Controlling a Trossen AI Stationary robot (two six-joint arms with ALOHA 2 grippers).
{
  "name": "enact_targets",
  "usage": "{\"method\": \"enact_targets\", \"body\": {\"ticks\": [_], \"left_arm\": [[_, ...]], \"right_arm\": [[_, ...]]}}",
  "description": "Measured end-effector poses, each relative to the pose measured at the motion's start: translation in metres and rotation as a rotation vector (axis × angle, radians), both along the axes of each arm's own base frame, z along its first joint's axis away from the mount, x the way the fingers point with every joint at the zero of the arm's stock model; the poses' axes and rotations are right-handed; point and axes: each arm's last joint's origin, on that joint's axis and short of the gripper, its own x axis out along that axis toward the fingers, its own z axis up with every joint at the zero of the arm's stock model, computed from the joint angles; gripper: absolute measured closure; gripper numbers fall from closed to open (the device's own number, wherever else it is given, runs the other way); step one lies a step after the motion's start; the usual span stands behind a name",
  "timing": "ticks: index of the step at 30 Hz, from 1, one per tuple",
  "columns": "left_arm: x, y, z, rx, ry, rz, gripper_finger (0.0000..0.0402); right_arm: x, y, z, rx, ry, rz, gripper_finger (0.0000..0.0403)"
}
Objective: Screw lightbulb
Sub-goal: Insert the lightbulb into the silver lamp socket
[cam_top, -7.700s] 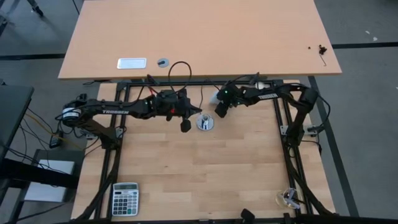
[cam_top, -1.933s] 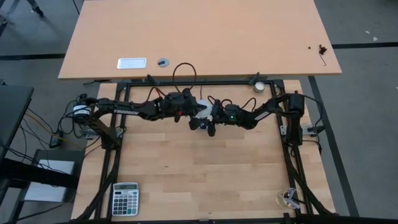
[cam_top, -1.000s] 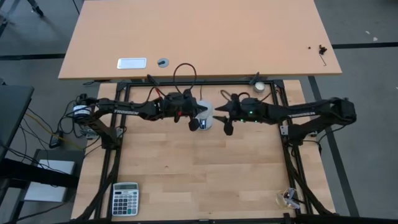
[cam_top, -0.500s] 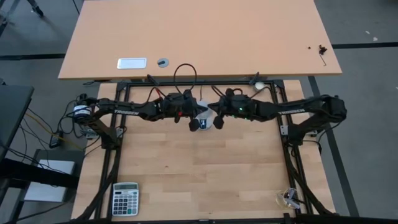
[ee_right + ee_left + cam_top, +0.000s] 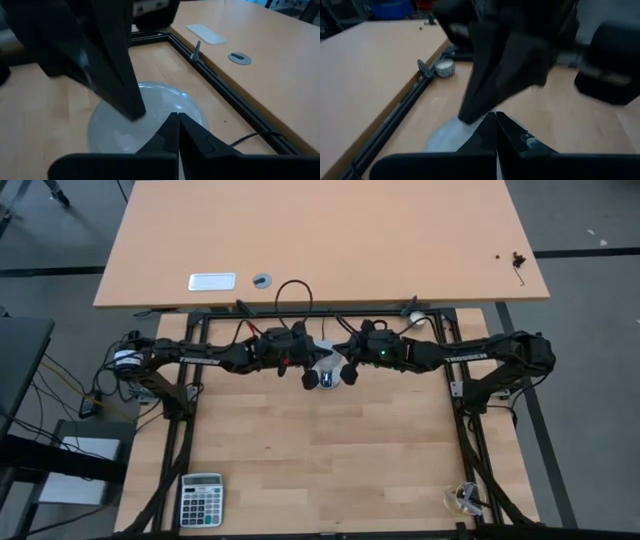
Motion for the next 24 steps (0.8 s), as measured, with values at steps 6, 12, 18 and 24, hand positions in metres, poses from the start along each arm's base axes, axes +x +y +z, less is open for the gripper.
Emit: {"method": "enact_targets", "body": {"ticks": [6,12,18,24], "left_arm": [[-0.005,-0.001,0.01,0.005,-0.021,-0.001,0.0402],[-0.011,-0.011,0.019,-0.001,-0.017,-0.119,0.0402],[-0.012,-0.021,0.007,0.043,0.108,-0.094,0.0402],[-0.013,-0.021,0.004,0.066,0.149,-0.051,0.0402]], "right_arm": [[-0.001,-0.003,-0.002,0.002,0.019,-0.008,0.0395],[-0.002,-0.003,-0.004,-0.009,0.04,0.001,0.0394],[-0.002,-0.001,-0.009,0.008,0.066,0.046,0.0394],[0.0,0.0,-0.006,-0.009,0.045,0.056,0.0394]]}}
